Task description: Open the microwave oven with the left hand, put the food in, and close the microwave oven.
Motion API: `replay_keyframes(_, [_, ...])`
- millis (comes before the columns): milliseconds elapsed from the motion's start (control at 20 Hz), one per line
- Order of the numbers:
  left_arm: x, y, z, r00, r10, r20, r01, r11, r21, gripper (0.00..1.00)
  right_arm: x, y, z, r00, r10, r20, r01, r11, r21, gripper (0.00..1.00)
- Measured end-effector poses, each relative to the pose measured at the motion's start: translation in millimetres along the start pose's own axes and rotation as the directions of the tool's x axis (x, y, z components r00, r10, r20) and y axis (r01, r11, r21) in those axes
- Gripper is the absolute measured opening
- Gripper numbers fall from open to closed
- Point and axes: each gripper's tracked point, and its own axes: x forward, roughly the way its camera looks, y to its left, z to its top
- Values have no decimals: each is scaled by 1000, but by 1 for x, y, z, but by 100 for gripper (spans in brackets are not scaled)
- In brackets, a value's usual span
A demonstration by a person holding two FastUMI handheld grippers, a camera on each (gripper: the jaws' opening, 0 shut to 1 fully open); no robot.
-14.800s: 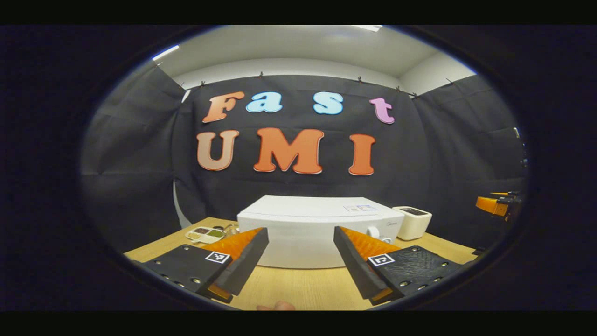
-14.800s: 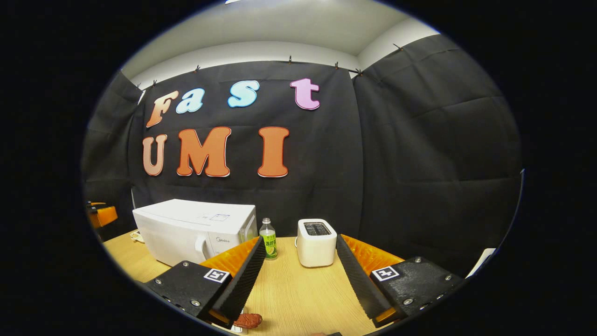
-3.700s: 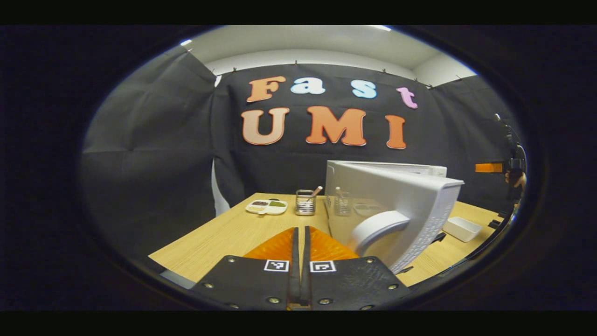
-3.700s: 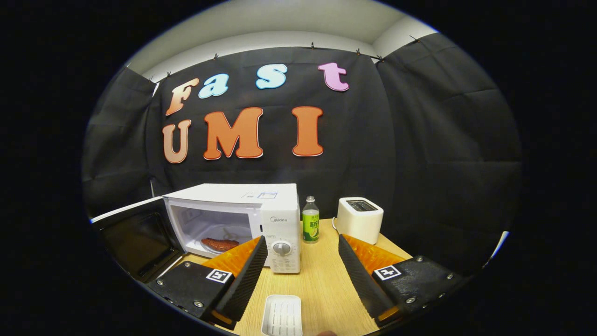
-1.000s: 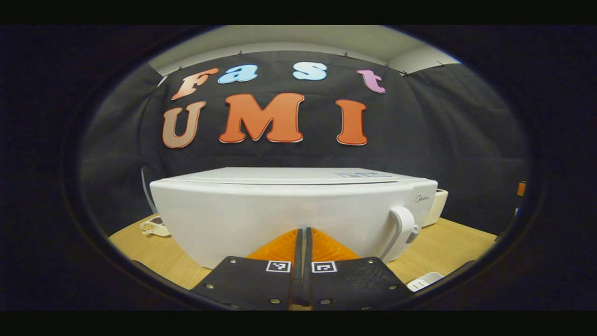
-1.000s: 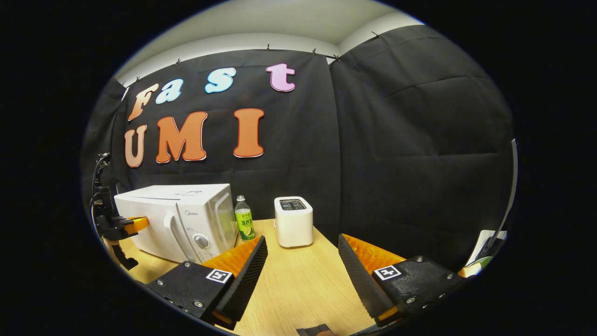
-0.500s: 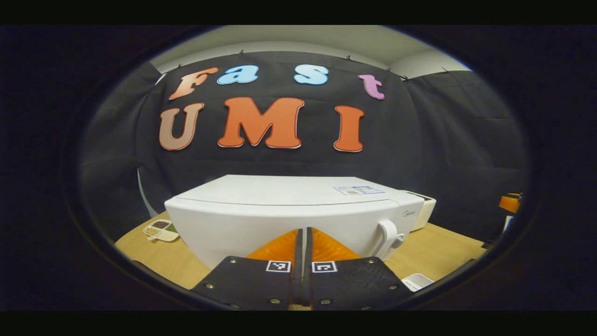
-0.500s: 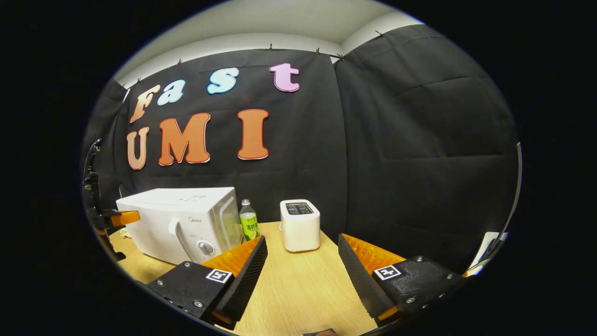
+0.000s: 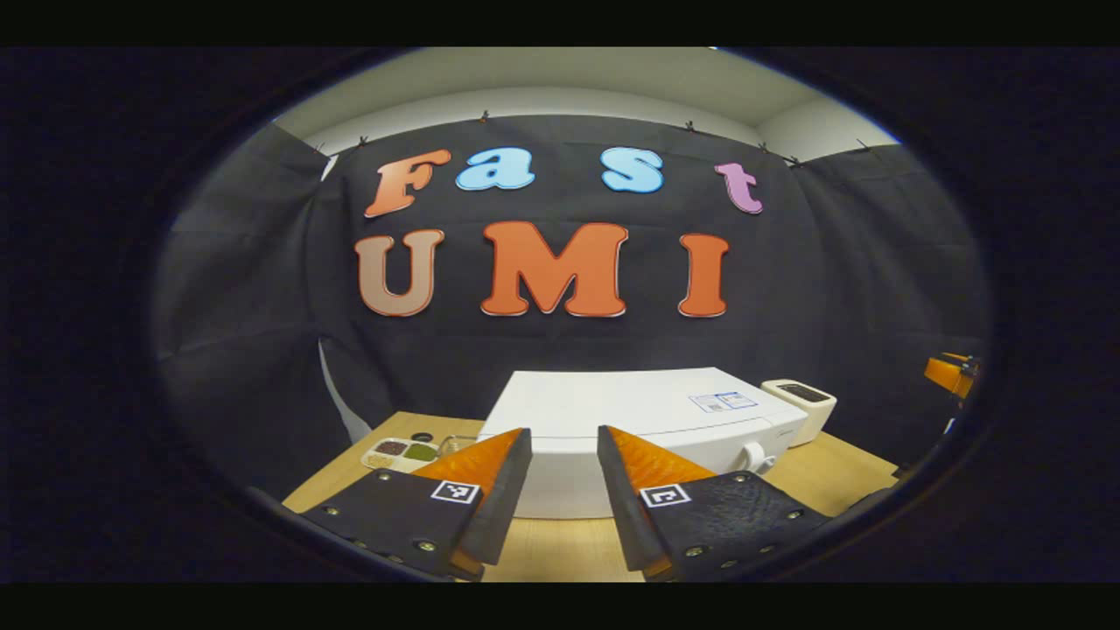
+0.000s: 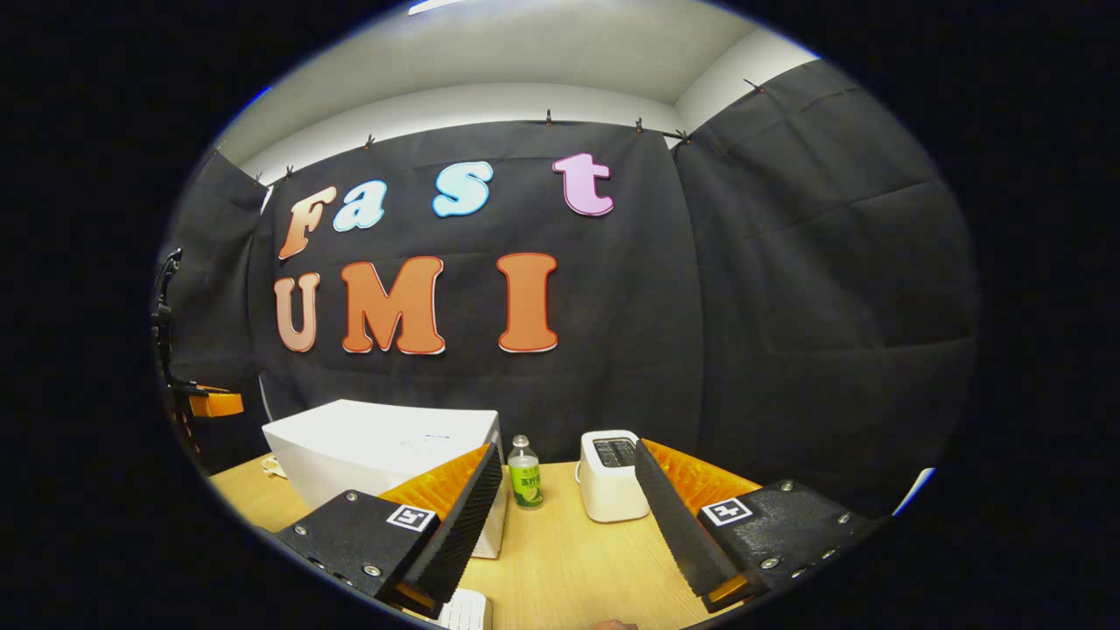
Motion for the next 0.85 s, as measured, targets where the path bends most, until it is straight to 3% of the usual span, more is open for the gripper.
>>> replay_keyframes(100, [-12,6,13,1000,6,19,-6,1000,-17,69,5,8,19,1000,12,21,-12,1000,-7,95])
replay_keyframes(150, [-17,10,18,1000,10,29,-9,1000,-25,84,7,11,25,1000,17,25,-17,1000,-9,95])
replay_keyframes(200, [-23,14,21,999,17,31,-16,999,-30,90,7,18,31,999,31,27,-31,1000,-1,95])
replay_keyframes(450, [-40,35,42,995,71,71,-71,997,-4,91,8,44,34,995,102,5,-102,995,11,95])
replay_keyframes(850, [-55,41,54,992,78,97,-80,997,17,94,7,64,37,988,154,-14,-154,988,1,95])
